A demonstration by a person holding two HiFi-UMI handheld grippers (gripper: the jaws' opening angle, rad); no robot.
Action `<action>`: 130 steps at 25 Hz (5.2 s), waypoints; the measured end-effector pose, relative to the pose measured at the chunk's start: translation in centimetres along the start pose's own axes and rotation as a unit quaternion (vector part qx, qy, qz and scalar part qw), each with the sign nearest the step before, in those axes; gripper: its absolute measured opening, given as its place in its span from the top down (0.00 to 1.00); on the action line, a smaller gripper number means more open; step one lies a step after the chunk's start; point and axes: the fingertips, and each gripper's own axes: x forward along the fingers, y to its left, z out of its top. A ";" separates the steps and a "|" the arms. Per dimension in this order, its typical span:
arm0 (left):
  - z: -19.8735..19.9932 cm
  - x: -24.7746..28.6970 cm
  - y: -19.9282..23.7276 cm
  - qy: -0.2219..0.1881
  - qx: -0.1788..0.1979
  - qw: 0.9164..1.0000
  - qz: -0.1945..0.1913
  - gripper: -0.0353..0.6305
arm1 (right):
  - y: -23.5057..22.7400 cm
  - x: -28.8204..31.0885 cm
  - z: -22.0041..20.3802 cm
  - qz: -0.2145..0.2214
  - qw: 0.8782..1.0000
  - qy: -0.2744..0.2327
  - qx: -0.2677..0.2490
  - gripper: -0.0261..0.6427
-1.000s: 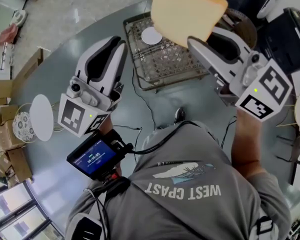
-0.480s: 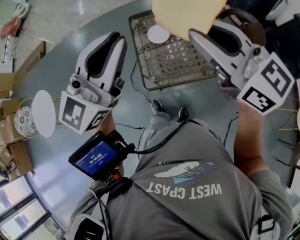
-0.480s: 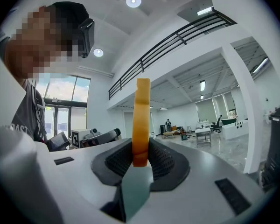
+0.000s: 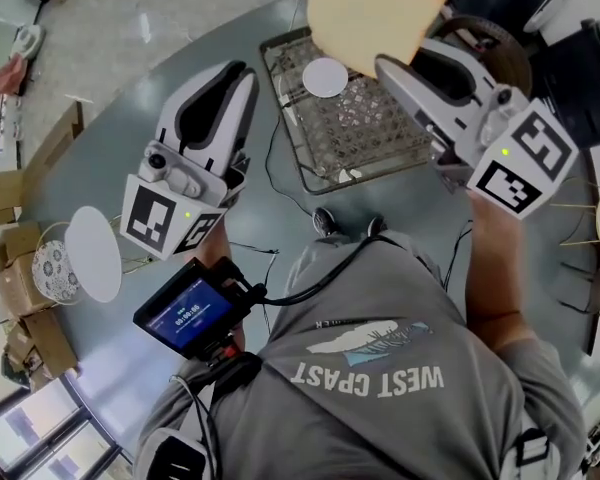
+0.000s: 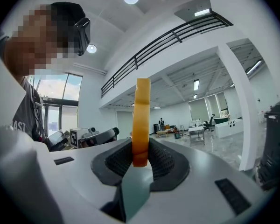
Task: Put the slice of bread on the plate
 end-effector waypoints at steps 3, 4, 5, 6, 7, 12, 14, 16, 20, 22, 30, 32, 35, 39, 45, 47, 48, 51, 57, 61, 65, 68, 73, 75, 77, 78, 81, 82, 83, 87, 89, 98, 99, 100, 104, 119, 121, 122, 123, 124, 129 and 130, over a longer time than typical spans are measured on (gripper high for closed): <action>-0.5 0.2 1.0 -0.003 -0.009 1.000 -0.009 0.87 | -0.4 0.6 -0.3 -0.014 1.000 0.001 -0.001 0.83; -0.7 0.2 0.9 -0.004 -0.012 1.000 -0.013 0.87 | -0.4 0.5 -0.5 -0.019 1.000 0.002 -0.002 0.83; -1.0 0.2 0.7 -0.004 -0.014 1.000 -0.018 0.87 | -0.3 0.3 -0.8 -0.024 1.000 0.002 -0.002 0.83; -1.2 0.1 0.5 -0.004 -0.015 1.000 -0.024 0.87 | -0.3 0.1 -1.1 -0.029 1.000 0.000 0.000 0.83; -1.4 0.1 0.4 -0.005 -0.015 0.999 -0.028 0.87 | -0.3 0.0 -1.4 -0.034 0.999 -0.001 0.002 0.83; -1.7 0.4 0.1 -0.009 -0.024 0.999 -0.040 0.87 | -0.1 -0.5 -1.8 -0.052 0.999 0.001 0.005 0.83; -1.6 0.7 0.1 -0.008 -0.027 0.999 -0.042 0.87 | -0.2 -0.7 -1.6 -0.057 0.998 0.002 0.007 0.83; -1.3 1.2 0.1 -0.008 -0.031 0.999 -0.043 0.87 | -0.4 -1.0 -1.2 -0.060 0.998 0.004 0.008 0.83; -2.3 2.9 0.7 -0.008 -0.037 0.999 -0.039 0.87 | -2.1 -0.7 -1.6 -0.060 0.998 0.007 0.013 0.83; -4.8 4.6 2.1 -0.008 -0.041 0.998 -0.038 0.87 | -5.0 0.4 -3.0 -0.060 0.998 0.009 0.016 0.83; -9.8 7.0 4.1 0.021 -0.058 0.998 -0.029 0.87 | -10.3 2.9 -6.8 -0.063 0.997 0.025 0.044 0.83; -10.1 7.2 4.1 0.027 -0.060 0.997 -0.028 0.87 | -10.9 3.1 -7.3 -0.063 0.996 0.029 0.049 0.83; -10.8 7.1 4.1 0.036 -0.065 0.997 -0.026 0.87 | -11.7 3.6 -8.3 -0.065 0.996 0.035 0.057 0.83; -11.8 6.8 4.3 0.047 -0.071 0.996 -0.022 0.87 | -12.6 4.3 -9.5 -0.069 0.995 0.045 0.061 0.83; -12.9 6.9 4.5 0.062 -0.081 0.995 -0.016 0.87 | -14.4 4.9 -12.2 -0.079 0.992 0.065 0.077 0.83; -13.2 6.9 4.6 0.067 -0.085 0.994 -0.014 0.87 | -15.0 5.4 -12.8 -0.079 0.991 0.073 0.078 0.83; -13.3 6.9 4.6 0.069 -0.086 0.994 -0.012 0.87 | -15.3 5.6 -13.2 -0.080 0.991 0.077 0.079 0.83; -13.8 6.6 4.9 0.077 -0.090 0.993 -0.005 0.87 | -16.2 6.0 -14.8 -0.084 0.989 0.086 0.090 0.83; -14.8 6.2 5.2 0.092 -0.098 0.991 0.007 0.87 | -18.0 6.9 -17.6 -0.095 0.985 0.111 0.097 0.83; -15.4 6.0 5.3 0.101 -0.103 0.990 0.013 0.87 | -19.0 7.4 -19.7 -0.100 0.982 0.127 0.103 0.83; -15.9 5.6 5.5 0.107 -0.107 0.988 0.017 0.87 | -19.8 7.9 -21.6 -0.105 0.979 0.136 0.113 0.83; -16.0 5.7 5.4 0.113 -0.112 0.987 0.018 0.87 | -20.3 8.1 -22.6 -0.107 0.977 0.146 0.117 0.83; -20.2 6.8 6.5 0.126 -0.121 0.984 0.022 0.87 | -24.1 9.5 -27.5 -0.112 0.972 0.166 0.121 0.83; -22.3 7.1 7.0 0.131 -0.124 0.983 0.024 0.87 | -25.4 10.2 -29.9 -0.112 0.971 0.172 0.124 0.83; -22.9 7.0 7.0 0.135 -0.127 0.982 0.026 0.87 | -25.7 10.4 -31.1 -0.113 0.970 0.180 0.123 0.83; -22.9 6.9 7.0 0.136 -0.128 0.982 0.027 0.87 | -25.7 10.4 -31.4 -0.114 0.969 0.184 0.121 0.83; -22.6 6.7 6.8 0.140 -0.134 0.981 0.029 0.87 | -25.7 10.4 -32.0 -0.116 0.966 0.194 0.121 0.83; -22.7 6.7 6.9 0.141 -0.135 0.980 0.030 0.87 | -25.8 10.5 -32.4 -0.117 0.965 0.198 0.123 0.83; -22.9 6.7 6.9 0.143 -0.136 0.980 0.030 0.87 | -26.0 10.6 -32.9 -0.117 0.964 0.202 0.124 0.83; -23.6 6.4 7.1 0.148 -0.142 0.978 0.035 0.87 | -26.4 10.9 -35.2 -0.118 0.960 0.220 0.124 0.83; -23.6 6.4 7.2 0.150 -0.144 0.977 0.037 0.87 | -26.5 11.1 -36.0 -0.119 0.958 0.231 0.121 0.83; -24.3 6.4 7.5 0.160 -0.156 0.974 0.044 0.87 | -27.4 11.5 -40.2 -0.124 0.946 0.277 0.111 0.83; -24.3 6.4 7.5 0.161 -0.157 0.973 0.045 0.87 | -27.5 11.6 -40.7 -0.125 0.945 0.281 0.110 0.83; -24.4 6.5 7.5 0.163 -0.159 0.973 0.045 0.87 | -27.6 11.5 -41.1 -0.126 0.943 0.287 0.109 0.83; -24.6 6.7 7.6 0.167 -0.163 0.971 0.047 0.87 | -28.1 11.5 -42.9 -0.129 0.936 0.312 0.095 0.83; -25.6 6.7 8.0 0.186 -0.174 0.965 0.060 0.87 | -28.8 12.0 -46.6 -0.132 0.918 0.374 0.028 0.83; -25.9 6.7 7.9 0.189 -0.177 0.964 0.059 0.87 | -28.8 12.0 -47.0 -0.131 0.915 0.382 0.013 0.83; -26.0 6.7 7.9 0.190 -0.178 0.964 0.059 0.87 | -28.7 12.1 -47.2 -0.130 0.913 0.387 0.003 0.83; -26.1 6.6 7.9 0.191 -0.179 0.963 0.059 0.87 | -28.5 12.2 -47.5 -0.128 0.911 0.391 -0.008 0.83; -26.1 6.5 7.9 0.192 -0.179 0.963 0.060 0.87 | -28.2 12.4 -47.8 -0.125 0.909 0.397 -0.018 0.83; -26.5 6.7 8.0 0.194 -0.183 0.962 0.061 0.87 | -27.9 12.8 -48.9 -0.120 0.893 0.425 -0.088 0.83; -26.6 6.7 8.0 0.195 -0.184 0.962 0.060 0.87 | -27.8 12.8 -49.2 -0.118 0.889 0.430 -0.106 0.83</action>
